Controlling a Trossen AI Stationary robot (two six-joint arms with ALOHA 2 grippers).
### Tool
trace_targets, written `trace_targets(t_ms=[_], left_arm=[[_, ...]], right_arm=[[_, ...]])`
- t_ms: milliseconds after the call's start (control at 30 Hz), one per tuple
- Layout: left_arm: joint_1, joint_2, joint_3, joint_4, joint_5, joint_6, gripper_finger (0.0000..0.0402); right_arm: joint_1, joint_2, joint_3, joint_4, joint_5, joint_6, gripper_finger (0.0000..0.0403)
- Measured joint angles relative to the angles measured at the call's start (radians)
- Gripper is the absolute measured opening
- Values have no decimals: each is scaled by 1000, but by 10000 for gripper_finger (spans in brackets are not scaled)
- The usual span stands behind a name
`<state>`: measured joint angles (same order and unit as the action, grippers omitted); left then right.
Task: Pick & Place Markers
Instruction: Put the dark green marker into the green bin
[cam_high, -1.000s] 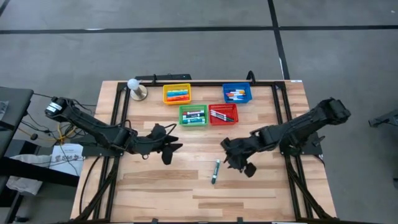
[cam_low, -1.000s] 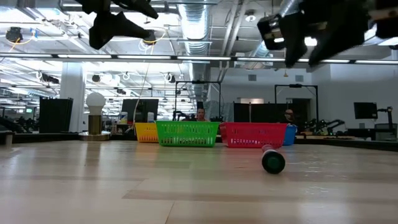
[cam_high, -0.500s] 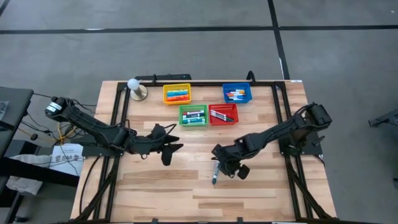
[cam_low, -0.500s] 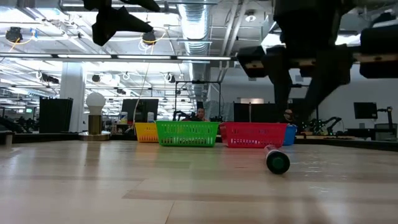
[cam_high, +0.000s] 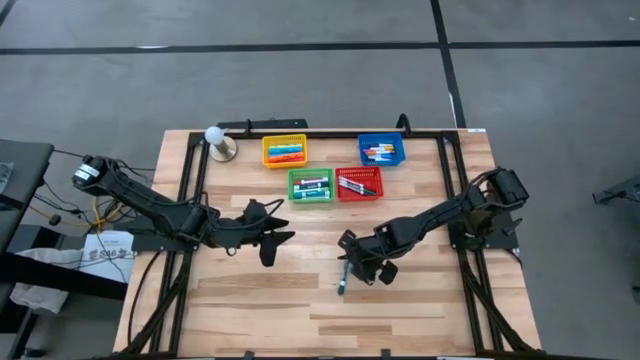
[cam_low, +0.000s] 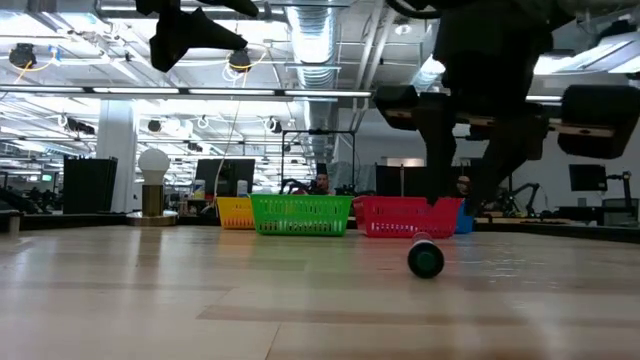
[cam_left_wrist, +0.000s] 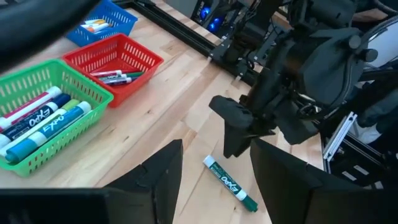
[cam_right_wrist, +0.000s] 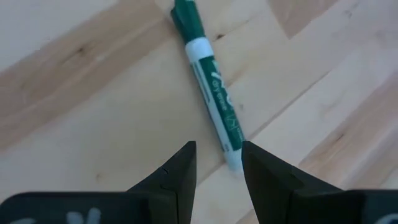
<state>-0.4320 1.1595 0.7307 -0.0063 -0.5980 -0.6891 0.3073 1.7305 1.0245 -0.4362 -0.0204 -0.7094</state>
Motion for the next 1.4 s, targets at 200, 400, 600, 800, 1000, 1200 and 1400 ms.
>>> trace_targets(t_ms=[200,400,600,800,1000,1200,1400], left_arm=[[0,0,0,1,0,5,188],[0,0,0,2,0,5,188],[0,0,0,7,0,5,188],[0,0,0,8,0,5,188],[0,0,0,12,0,5,188],[0,1,0,16,0,4,188],[0,1,0,16,0,1,188]], right_arm=[[0,27,0,6,-2,-72,118],[0,90,57,12,9,-86,118],[-9,160,90,-28,-4,-93,118],[-10,196,96,-53,-6,-100,118],[-17,194,93,-55,-9,-29,82],[-36,175,92,-61,-17,59,46],[-75,103,83,-81,-46,169,55]])
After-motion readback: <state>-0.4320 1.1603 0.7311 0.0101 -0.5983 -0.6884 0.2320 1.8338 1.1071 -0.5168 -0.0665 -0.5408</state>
